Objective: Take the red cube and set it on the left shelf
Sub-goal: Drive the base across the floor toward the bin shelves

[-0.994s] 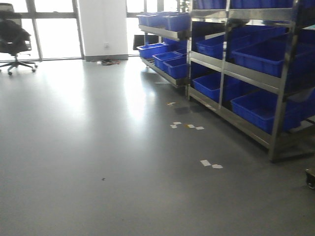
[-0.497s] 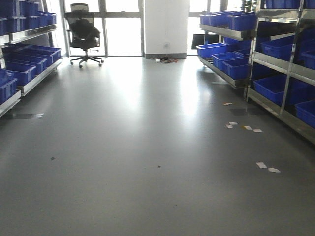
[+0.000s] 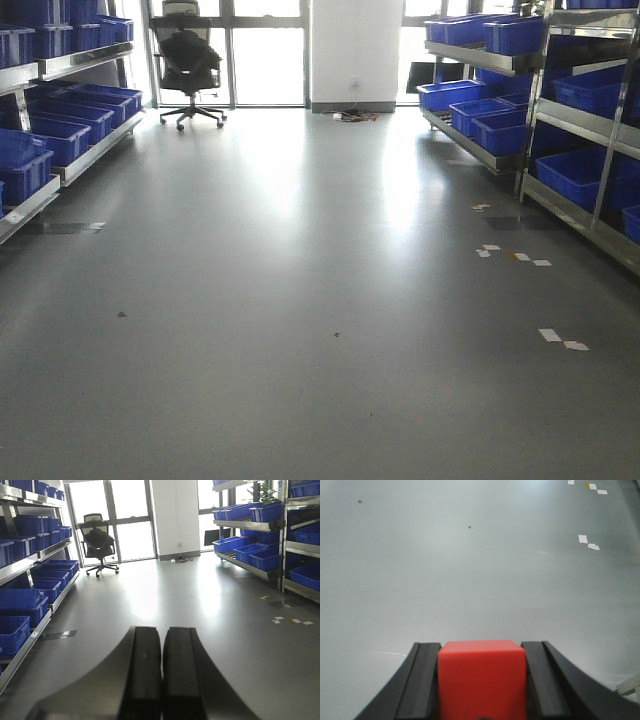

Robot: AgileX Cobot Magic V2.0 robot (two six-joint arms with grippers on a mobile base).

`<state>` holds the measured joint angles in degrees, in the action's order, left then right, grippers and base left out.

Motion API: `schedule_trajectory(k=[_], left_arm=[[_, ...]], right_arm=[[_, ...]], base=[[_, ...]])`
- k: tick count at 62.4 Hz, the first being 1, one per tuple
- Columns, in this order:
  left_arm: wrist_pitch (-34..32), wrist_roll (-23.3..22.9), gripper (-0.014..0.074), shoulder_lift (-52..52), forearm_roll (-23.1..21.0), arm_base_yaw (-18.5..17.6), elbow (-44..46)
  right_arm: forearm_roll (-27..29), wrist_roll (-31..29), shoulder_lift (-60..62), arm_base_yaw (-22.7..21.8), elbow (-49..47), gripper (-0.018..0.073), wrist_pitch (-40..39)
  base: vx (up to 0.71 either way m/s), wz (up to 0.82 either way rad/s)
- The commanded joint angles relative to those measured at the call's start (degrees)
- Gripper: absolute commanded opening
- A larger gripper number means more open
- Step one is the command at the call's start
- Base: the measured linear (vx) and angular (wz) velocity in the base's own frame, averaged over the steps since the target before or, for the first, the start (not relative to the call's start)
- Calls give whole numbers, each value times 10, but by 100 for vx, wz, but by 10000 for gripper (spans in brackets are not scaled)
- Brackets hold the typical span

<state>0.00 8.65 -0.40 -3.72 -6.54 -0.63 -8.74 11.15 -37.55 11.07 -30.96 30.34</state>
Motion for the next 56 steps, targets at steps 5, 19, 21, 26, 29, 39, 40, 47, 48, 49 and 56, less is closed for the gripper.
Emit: schedule_trajectory(k=[5, 19, 21, 26, 29, 39, 40, 47, 48, 49, 56], left_arm=[[-48, 1, 106, 5, -1, -3, -13], [-48, 1, 106, 5, -1, -4, -13], [-48, 1, 106, 5, -1, -4, -13], [-48, 1, 106, 5, -1, -4, -13], [-48, 1, 106, 5, -1, -4, -13], [-48, 1, 106, 5, -1, -4, -13], [-48, 1, 106, 5, -1, -4, -13], [-48, 1, 106, 5, -1, -4, -13], [-48, 1, 106, 5, -1, -4, -13], [-48, 1, 106, 5, -1, -4, -13], [-48, 1, 106, 5, -1, -4, -13]], right_arm=[[-6, -2, -2, -3, -23, 57, -40], [-6, -2, -2, -3, -23, 57, -39], [-6, -2, -2, -3, -23, 57, -39], [-6, -2, -2, -3, -23, 57, -39], [-6, -2, -2, -3, -23, 57, -39], [-6, -2, -2, -3, -23, 57, -39], [-6, -2, -2, -3, -23, 57, -39], [-6, -2, -2, -3, -23, 57, -39], [-6, -2, -2, -3, -23, 57, -39], [-6, -2, -2, -3, -23, 57, -39], [-6, -2, -2, -3, -23, 57, -39]], base=[[15, -3], [20, 4], [25, 14], [30, 23], [34, 22], [38, 21], [43, 19], [44, 15], [46, 13], [47, 15], [49, 10]])
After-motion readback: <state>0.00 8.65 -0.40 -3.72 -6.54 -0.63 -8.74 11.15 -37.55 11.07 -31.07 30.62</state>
